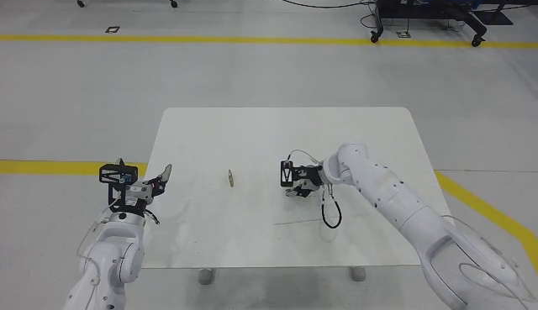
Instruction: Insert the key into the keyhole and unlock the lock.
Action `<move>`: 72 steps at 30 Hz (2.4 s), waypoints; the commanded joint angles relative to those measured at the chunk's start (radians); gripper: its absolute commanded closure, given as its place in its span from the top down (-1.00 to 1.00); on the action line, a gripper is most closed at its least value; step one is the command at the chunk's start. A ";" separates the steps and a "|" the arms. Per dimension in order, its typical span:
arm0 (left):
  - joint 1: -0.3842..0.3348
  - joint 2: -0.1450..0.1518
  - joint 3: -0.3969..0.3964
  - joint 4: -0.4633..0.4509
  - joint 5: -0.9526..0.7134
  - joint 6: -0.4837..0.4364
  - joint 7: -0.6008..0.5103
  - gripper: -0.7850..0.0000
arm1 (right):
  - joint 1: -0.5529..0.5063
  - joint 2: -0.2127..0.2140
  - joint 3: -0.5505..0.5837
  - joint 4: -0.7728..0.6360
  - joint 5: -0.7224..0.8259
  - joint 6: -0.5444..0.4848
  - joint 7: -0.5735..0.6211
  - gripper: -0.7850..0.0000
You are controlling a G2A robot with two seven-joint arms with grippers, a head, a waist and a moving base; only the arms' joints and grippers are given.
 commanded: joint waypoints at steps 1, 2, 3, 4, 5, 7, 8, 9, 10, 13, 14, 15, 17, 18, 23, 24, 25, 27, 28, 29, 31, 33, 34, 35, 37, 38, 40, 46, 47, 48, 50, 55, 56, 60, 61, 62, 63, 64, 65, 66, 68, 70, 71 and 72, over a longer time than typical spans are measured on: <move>0.000 0.000 0.000 0.000 0.000 0.000 0.000 1.00 | -0.006 0.005 0.006 -0.003 -0.012 0.000 -0.013 -0.08; 0.000 0.000 0.000 0.000 0.000 0.000 0.000 1.00 | -0.009 0.008 0.009 -0.005 -0.018 0.000 -0.020 -0.11; 0.000 0.000 0.000 0.000 0.000 0.000 0.000 1.00 | -0.013 0.010 0.012 -0.007 -0.023 -0.001 -0.028 -0.17; 0.000 0.000 0.000 0.000 0.000 0.000 0.000 1.00 | -0.018 0.013 0.015 -0.010 -0.029 -0.002 -0.036 -0.36; 0.000 0.000 0.000 0.000 0.000 0.000 0.000 1.00 | -0.023 0.016 0.019 -0.015 -0.034 -0.001 -0.045 -0.50; 0.000 0.000 0.000 0.000 0.000 0.000 0.000 1.00 | -0.032 0.022 0.025 -0.028 -0.046 -0.005 -0.063 -0.72; 0.000 0.000 0.000 0.000 0.000 0.000 0.000 1.00 | -0.035 0.025 0.028 -0.036 -0.055 -0.006 -0.070 -0.91; 0.000 0.000 0.000 0.000 0.000 0.000 0.000 1.00 | -0.039 0.028 0.032 -0.046 -0.063 -0.007 -0.078 -1.00; 0.000 0.000 0.000 0.000 0.000 0.000 0.000 1.00 | -0.043 0.031 0.036 -0.054 -0.069 -0.008 -0.085 -1.00; 0.000 0.000 0.000 0.000 0.000 0.000 0.000 1.00 | -0.053 0.040 0.047 -0.078 -0.085 -0.006 -0.099 -1.00; 0.000 0.000 0.000 0.000 0.000 0.000 0.000 1.00 | -0.057 0.042 0.051 -0.085 -0.088 -0.006 -0.103 -1.00; 0.000 0.000 0.000 0.000 0.000 0.000 0.000 1.00 | -0.061 0.045 0.056 -0.091 -0.092 -0.006 -0.105 -1.00; 0.000 0.000 0.000 0.000 0.000 0.000 0.000 1.00 | -0.070 0.052 0.066 -0.108 -0.099 -0.007 -0.112 -1.00; 0.000 0.000 0.000 0.000 0.000 0.000 0.000 1.00 | -0.074 0.055 0.071 -0.116 -0.104 -0.006 -0.115 -1.00; 0.000 0.000 0.000 0.000 0.000 0.000 0.000 1.00 | -0.098 0.070 0.099 -0.147 -0.115 0.003 -0.126 -1.00; 0.000 0.000 0.000 0.000 0.000 0.000 0.000 1.00 | -0.101 0.072 0.102 -0.154 -0.115 0.003 -0.124 -1.00; 0.000 0.000 0.000 0.000 0.000 0.000 0.000 1.00 | -0.103 0.073 0.106 -0.160 -0.115 0.007 -0.123 -1.00; 0.000 0.000 0.000 0.000 0.000 0.000 0.000 1.00 | -0.108 0.076 0.112 -0.171 -0.111 0.004 -0.131 -1.00; 0.000 0.000 0.000 0.000 0.000 0.000 0.000 1.00 | -0.108 0.076 0.112 -0.171 -0.111 0.004 -0.131 -1.00; 0.000 0.000 0.000 0.000 0.000 0.000 0.000 1.00 | -0.108 0.076 0.112 -0.171 -0.111 0.004 -0.131 -1.00; 0.000 0.000 0.000 0.000 0.000 0.000 0.000 1.00 | -0.108 0.076 0.112 -0.171 -0.111 0.004 -0.131 -1.00; 0.000 0.000 0.000 0.000 0.000 0.000 0.000 1.00 | -0.108 0.076 0.112 -0.171 -0.111 0.004 -0.131 -1.00; 0.000 0.000 0.000 0.000 0.000 0.000 0.000 1.00 | -0.108 0.076 0.112 -0.171 -0.111 0.004 -0.131 -1.00; 0.000 0.000 0.000 0.000 0.000 0.000 0.000 1.00 | -0.108 0.076 0.112 -0.171 -0.111 0.004 -0.131 -1.00; 0.000 0.000 0.000 0.000 0.000 0.000 0.000 1.00 | -0.108 0.076 0.112 -0.171 -0.111 0.004 -0.131 -1.00; 0.000 0.000 0.000 0.000 0.000 0.000 0.000 1.00 | -0.108 0.076 0.112 -0.171 -0.111 0.004 -0.131 -1.00; 0.000 0.000 0.000 0.000 0.000 0.000 0.000 1.00 | -0.111 0.076 0.113 -0.171 -0.109 0.009 -0.132 -1.00; 0.000 0.000 0.000 0.000 0.000 0.000 0.000 1.00 | -0.140 0.094 0.144 -0.158 -0.151 0.000 -0.364 -1.00; 0.000 0.000 0.000 0.000 0.000 0.000 0.000 1.00 | -0.145 0.098 0.147 -0.150 -0.167 0.002 -0.422 -1.00; 0.000 0.000 0.000 0.000 0.000 0.000 0.000 1.00 | -0.147 0.100 0.147 -0.144 -0.180 0.005 -0.458 -1.00; 0.000 0.000 0.000 0.000 0.000 0.000 0.000 1.00 | -0.154 0.105 0.145 -0.116 -0.230 0.021 -0.582 -1.00; 0.000 0.000 0.000 0.000 0.000 0.000 0.000 1.00 | -0.148 0.107 0.124 -0.025 -0.299 0.046 -0.790 -1.00; 0.000 0.000 0.000 0.000 0.000 0.000 0.000 1.00 | -0.142 0.105 0.117 -0.011 -0.309 0.049 -0.813 -1.00; 0.000 0.000 0.000 0.000 0.000 0.000 0.000 1.00 | -0.124 0.100 0.095 0.033 -0.347 0.054 -0.901 -1.00; 0.000 0.000 0.000 0.000 0.000 0.000 0.000 1.00 | -0.121 0.100 0.090 0.041 -0.354 0.055 -0.920 -1.00; 0.000 0.000 0.000 0.000 0.000 0.000 0.000 1.00 | -0.119 0.098 0.085 0.050 -0.355 0.051 -0.945 -1.00; 0.000 0.000 0.000 0.000 0.000 0.000 0.000 1.00 | -0.117 0.097 0.082 0.063 -0.354 0.047 -0.968 -1.00; 0.000 0.000 0.000 0.000 0.000 0.000 0.000 1.00 | -0.115 0.095 0.078 0.076 -0.352 0.046 -0.988 -1.00; 0.000 0.000 0.000 0.000 0.000 0.000 0.000 1.00 | -0.114 0.092 0.074 0.089 -0.346 0.047 -1.010 -1.00; 0.000 0.000 0.000 0.000 0.000 0.000 0.000 1.00 | -0.114 0.089 0.069 0.101 -0.339 0.046 -1.036 -1.00; -0.002 0.000 0.001 -0.002 0.006 0.002 0.001 1.00 | -0.111 0.082 0.060 0.131 -0.334 0.059 -1.067 -1.00; -0.013 -0.001 0.031 -0.022 0.048 -0.006 -0.012 1.00 | -0.108 0.074 0.048 0.158 -0.335 0.080 -1.083 -1.00; -0.020 -0.002 0.051 -0.033 0.054 -0.021 -0.022 1.00 | -0.106 0.070 0.042 0.170 -0.337 0.090 -1.082 -1.00; -0.031 -0.003 0.072 -0.045 0.072 -0.038 -0.037 1.00 | -0.103 0.065 0.035 0.181 -0.339 0.095 -1.077 -1.00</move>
